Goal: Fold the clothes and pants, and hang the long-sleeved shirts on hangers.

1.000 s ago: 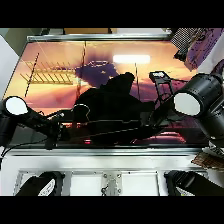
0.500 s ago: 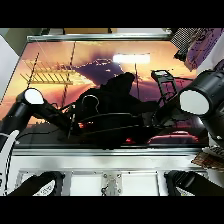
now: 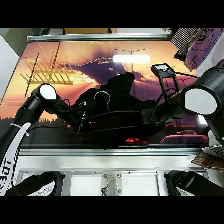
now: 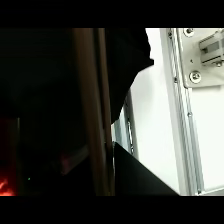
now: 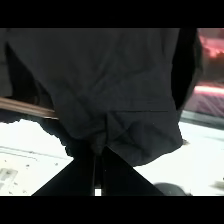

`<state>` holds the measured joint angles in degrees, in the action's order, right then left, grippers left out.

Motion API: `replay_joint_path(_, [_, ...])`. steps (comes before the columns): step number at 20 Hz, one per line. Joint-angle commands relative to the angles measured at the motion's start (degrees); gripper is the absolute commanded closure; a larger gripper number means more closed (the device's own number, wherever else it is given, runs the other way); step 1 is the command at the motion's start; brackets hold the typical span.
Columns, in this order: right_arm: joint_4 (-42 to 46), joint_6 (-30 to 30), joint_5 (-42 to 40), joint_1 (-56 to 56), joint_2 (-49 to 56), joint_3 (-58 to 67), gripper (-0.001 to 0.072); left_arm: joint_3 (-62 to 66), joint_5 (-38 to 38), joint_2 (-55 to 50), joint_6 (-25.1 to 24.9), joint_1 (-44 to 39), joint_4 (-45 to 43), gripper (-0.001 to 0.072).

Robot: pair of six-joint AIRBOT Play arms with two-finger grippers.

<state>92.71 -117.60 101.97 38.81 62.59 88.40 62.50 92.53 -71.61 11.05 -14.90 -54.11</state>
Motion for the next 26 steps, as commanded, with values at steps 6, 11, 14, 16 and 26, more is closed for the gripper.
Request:
replay_joint_path(6, [-4.5, 1.11, -15.54, 3.96, 0.07, 0.13, 0.07, 1.18, -0.09, -2.99, -0.11, -0.35, 0.26, 0.0698])
replay_joint_path(11, [-7.06, 2.84, -21.44, 4.87, 0.28, 0.11, 0.0699, 1.18, -0.09, -2.99, -0.11, -0.33, 0.22, 0.0698])
replay_joint_path(14, [-7.04, 3.89, -21.42, 4.85, 0.28, 0.13, 0.0699, 1.18, -0.04, -2.99, -0.11, -0.33, 0.2, 0.0698])
replay_joint_path(16, [-6.8, 4.13, -21.42, 4.83, 0.24, 0.13, 0.0697, 1.18, 0.02, -2.99, -0.11, -0.33, 0.2, 0.0698])
replay_joint_path(26, [2.82, -0.46, -20.72, 1.57, -3.69, 0.11, 0.0699, 1.18, 0.46, -2.99, -0.11, -0.28, 0.15, 0.0698])
